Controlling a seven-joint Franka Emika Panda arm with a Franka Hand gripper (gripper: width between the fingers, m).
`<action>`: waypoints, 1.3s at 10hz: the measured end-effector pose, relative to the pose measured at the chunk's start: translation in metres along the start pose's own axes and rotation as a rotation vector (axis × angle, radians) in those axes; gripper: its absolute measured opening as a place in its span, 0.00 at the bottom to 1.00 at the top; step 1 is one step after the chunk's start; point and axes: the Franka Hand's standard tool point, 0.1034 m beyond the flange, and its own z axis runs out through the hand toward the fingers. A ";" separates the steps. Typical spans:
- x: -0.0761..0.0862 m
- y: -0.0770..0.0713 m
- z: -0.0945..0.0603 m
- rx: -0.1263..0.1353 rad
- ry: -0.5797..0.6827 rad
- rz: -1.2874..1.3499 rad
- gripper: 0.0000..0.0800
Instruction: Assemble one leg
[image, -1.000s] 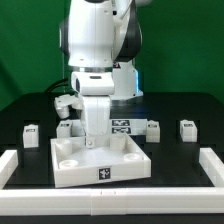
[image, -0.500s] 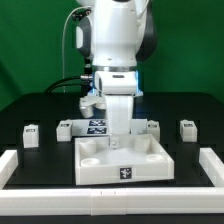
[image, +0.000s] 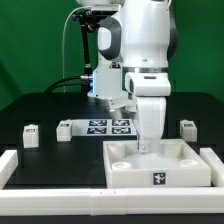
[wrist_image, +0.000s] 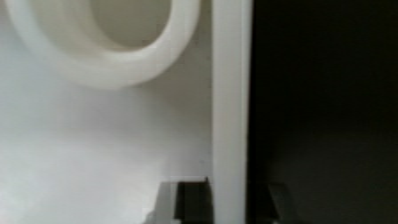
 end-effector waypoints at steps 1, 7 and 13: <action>0.003 0.006 0.001 -0.005 0.001 -0.006 0.07; 0.010 0.017 0.001 -0.019 0.006 0.023 0.07; 0.019 0.017 0.001 -0.021 0.008 0.061 0.07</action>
Offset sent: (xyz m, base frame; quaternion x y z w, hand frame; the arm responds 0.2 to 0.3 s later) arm 0.0000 0.0000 0.0000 0.0000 0.0000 0.0000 1.0000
